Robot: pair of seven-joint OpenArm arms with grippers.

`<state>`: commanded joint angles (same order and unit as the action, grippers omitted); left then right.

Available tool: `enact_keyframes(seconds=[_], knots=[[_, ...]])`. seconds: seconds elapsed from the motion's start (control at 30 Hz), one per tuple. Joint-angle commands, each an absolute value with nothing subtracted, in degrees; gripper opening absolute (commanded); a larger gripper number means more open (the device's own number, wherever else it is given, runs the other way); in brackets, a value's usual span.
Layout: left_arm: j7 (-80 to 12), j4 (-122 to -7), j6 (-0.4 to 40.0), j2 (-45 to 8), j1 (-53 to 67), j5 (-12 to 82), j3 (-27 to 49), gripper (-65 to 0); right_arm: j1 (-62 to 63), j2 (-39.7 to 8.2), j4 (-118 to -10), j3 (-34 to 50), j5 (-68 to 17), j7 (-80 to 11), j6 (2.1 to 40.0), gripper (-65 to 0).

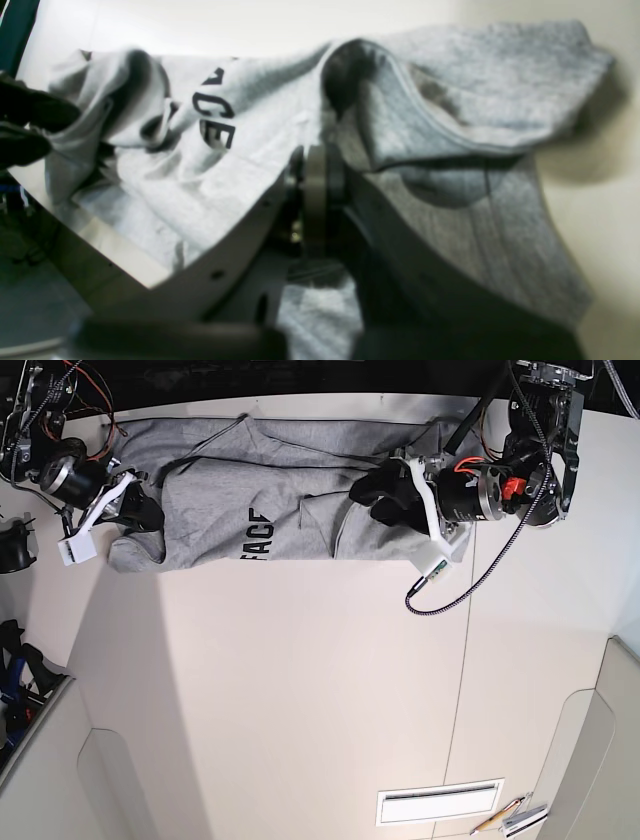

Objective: Fold the T-shirt properly
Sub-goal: 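Lift the hem end with the left gripper and fold it toward the right gripper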

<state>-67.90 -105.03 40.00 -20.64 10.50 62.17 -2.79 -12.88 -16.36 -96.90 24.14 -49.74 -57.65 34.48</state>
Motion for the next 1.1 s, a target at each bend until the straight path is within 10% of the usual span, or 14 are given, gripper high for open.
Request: enact_keyframes(seconds=[0.43,0.57,0.7,0.87,1.1], knots=[[-69.28,-112.2,40.0,-25.41,9.41,64.88,4.32,-30.1,-12.88,-16.36,-96.9,24.14,-49.69,-57.45,34.48,-65.0],[-73.03,-112.16,40.0,-25.76,9.87,64.79,8.34,-46.3,-12.84,-16.36,-96.9,24.14,-49.71,-57.39,34.48,-65.0],[-76.34,-112.12,40.0,-26.06,11.68,65.56,8.38,-45.8,-12.71,-16.36,-96.9,24.14,-49.71,-57.36,34.48,-65.0],[-73.82,-111.87,40.0,-27.83,16.4,62.87,8.38,-28.8,-12.73,-16.36,-96.9,24.14,-49.69,-57.23,34.48,-65.0],[-68.2,-108.22,40.0,-28.42,17.65,57.67,8.25,-28.7,-12.73,-16.36,-96.9,24.14,-49.71,-57.21,34.48,-65.0]])
